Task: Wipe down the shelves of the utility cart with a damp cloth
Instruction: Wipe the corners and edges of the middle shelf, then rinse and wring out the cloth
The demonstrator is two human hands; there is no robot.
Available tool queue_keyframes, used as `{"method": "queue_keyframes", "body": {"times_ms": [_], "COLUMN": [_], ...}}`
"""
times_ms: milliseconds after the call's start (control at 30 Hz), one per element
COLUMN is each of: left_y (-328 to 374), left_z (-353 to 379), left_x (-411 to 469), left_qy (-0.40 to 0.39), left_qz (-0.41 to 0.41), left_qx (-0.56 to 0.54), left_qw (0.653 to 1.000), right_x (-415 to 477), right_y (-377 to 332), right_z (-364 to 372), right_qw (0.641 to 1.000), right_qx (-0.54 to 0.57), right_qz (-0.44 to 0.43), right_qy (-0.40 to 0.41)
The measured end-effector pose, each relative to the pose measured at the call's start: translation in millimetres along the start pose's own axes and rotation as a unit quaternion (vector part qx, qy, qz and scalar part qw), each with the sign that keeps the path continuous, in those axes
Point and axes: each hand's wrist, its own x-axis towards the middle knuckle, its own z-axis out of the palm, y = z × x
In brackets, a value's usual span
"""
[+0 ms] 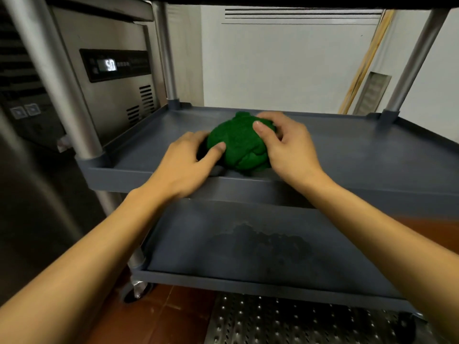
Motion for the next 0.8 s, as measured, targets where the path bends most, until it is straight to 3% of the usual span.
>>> {"method": "queue_keyframes", "body": {"times_ms": [133,233,367,500,633,800], "left_y": [12.2,23.2,30.6,42.2,62.3,121.8], "left_z": [-12.7,-25.0,-44.9,-77.7,-126.0,-195.8], "left_x": [-8.4,-14.2,-32.9,-55.8,-72.6,-80.4], "left_qy": [0.066,0.123,0.158,0.206,0.229,0.272], "left_qz": [-0.066,-0.091,-0.102,-0.179,-0.271,-0.377], "left_qx": [-0.216,-0.404,-0.533,-0.623,-0.695,-0.686], "left_qw": [0.972,0.902,0.825,0.733,0.626,0.559], "right_x": [1.0,1.3,-3.9,-9.3,-11.6,-2.7], "right_y": [-43.5,-72.6,-96.8,-121.4,-160.2,-250.7], "right_z": [10.3,22.2,44.6,75.8,78.3,42.3], "right_qw": [0.978,0.945,0.879,0.871,0.921,0.896], "right_qx": [0.205,0.318,0.444,0.431,0.284,0.315], "right_qz": [0.029,0.066,0.137,0.172,0.134,0.163], "right_qy": [0.012,-0.034,-0.106,-0.164,-0.229,-0.265]}}
